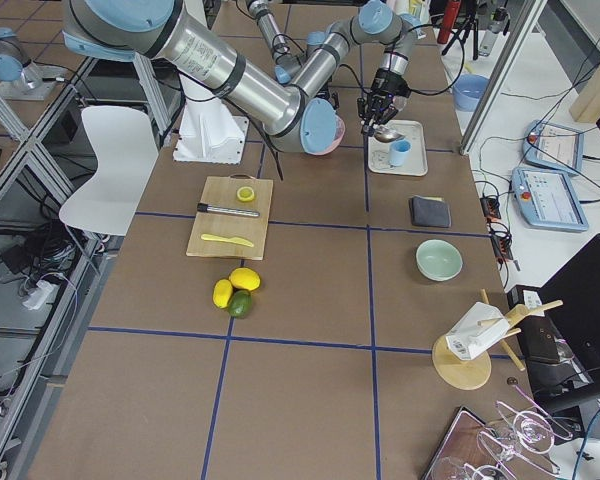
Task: Put ice in cup with scoop
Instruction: 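Tilt the scoop over the blue cup with the right gripper to pour ice, then return the scoop with the right gripper and lower it onto the table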
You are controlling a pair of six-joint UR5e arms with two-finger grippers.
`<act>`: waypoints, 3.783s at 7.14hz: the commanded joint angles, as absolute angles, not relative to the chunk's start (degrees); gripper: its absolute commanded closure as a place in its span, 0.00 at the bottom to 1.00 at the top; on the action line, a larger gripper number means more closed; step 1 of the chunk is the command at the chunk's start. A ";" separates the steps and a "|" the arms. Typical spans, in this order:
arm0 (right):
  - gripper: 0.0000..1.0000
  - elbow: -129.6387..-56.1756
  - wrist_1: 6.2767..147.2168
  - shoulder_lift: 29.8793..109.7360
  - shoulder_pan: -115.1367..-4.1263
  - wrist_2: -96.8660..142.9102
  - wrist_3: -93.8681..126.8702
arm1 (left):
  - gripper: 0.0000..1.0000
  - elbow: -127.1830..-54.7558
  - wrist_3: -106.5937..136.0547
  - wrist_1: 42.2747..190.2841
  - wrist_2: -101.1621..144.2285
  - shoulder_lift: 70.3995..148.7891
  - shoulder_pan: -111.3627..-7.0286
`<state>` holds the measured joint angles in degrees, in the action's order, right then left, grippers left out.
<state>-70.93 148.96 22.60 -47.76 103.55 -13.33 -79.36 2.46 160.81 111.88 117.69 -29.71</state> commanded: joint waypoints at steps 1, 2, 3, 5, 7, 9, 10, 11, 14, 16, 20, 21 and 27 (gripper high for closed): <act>1.00 -70.93 148.97 22.59 -47.81 103.62 -13.54 | 0.00 -79.37 2.46 160.93 111.80 117.69 -29.71; 1.00 -71.01 148.97 22.59 -47.99 103.97 -13.62 | 0.00 -79.37 2.46 160.93 111.80 117.69 -29.71; 1.00 -71.10 148.97 22.59 -48.16 104.24 -13.62 | 0.00 -79.37 2.46 160.93 111.88 117.69 -29.79; 1.00 -71.80 148.97 22.76 -48.77 106.07 -13.62 | 0.00 -79.37 2.46 161.02 111.88 117.69 -29.79; 1.00 -74.94 150.72 24.59 -50.70 110.46 -13.01 | 0.00 -79.37 2.46 161.02 111.88 117.69 -29.79; 1.00 -87.30 155.38 32.21 -53.24 113.71 -10.65 | 0.00 -79.37 2.46 161.36 111.88 117.69 -29.79; 1.00 -98.76 155.56 39.74 -54.04 115.12 -1.59 | 0.00 -79.37 2.46 161.37 111.88 117.69 -29.79; 1.00 -110.71 155.04 48.78 -53.44 115.40 5.03 | 0.00 -79.37 2.46 161.37 111.88 117.69 -29.79; 1.00 -121.17 155.13 58.24 -53.96 123.79 13.65 | 0.00 -79.37 2.46 161.37 111.88 117.69 -29.79; 1.00 -122.78 149.63 64.21 -53.88 127.42 18.63 | 0.00 -79.37 2.46 161.37 111.88 117.69 -29.79; 1.00 -123.40 123.82 81.25 -52.48 129.37 31.54 | 0.00 -79.37 2.46 161.37 111.88 117.69 -29.88; 1.00 -123.40 119.23 84.34 -51.77 129.98 34.08 | 0.00 -79.37 2.46 161.37 111.88 117.69 -29.88; 1.00 -116.54 93.09 91.67 -39.75 127.09 53.76 | 0.00 -79.37 2.37 161.37 111.80 117.60 -30.06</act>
<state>-117.26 95.84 91.19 -42.49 127.58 50.02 -79.37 2.37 161.39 111.80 117.60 -30.04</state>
